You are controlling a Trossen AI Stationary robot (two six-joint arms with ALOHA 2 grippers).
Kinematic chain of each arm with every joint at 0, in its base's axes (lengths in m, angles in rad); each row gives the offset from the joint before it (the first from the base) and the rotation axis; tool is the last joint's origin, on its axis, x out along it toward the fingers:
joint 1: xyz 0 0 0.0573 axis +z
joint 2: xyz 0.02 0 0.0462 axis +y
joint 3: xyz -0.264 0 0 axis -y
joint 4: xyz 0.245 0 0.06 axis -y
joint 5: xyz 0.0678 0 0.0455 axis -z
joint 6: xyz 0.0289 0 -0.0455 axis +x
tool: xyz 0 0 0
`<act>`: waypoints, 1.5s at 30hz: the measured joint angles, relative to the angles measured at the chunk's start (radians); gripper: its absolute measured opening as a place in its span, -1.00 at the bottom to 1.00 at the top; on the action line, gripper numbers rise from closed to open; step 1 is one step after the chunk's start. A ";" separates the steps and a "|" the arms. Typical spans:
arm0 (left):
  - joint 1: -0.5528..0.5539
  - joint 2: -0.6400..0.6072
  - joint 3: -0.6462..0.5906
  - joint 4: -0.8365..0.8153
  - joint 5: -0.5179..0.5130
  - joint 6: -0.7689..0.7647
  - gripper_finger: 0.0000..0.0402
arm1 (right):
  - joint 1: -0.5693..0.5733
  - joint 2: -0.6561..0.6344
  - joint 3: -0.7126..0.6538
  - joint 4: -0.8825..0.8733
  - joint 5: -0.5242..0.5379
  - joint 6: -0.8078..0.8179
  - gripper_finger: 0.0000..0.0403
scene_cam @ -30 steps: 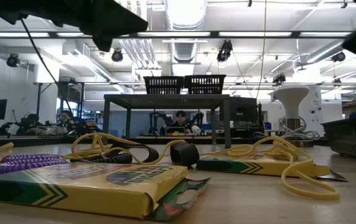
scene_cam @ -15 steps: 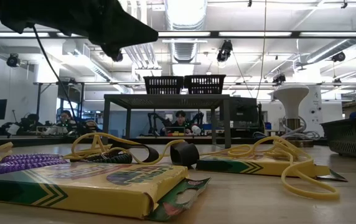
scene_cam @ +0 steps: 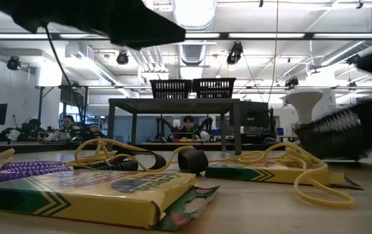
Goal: Pick & Place Office Desk Supplies
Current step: Put the black basket on the shelf
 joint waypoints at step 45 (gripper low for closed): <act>-0.314 -0.384 -0.106 -0.680 -0.478 -0.584 -0.31 | -0.567 0.789 0.847 0.278 -0.108 -0.757 -0.95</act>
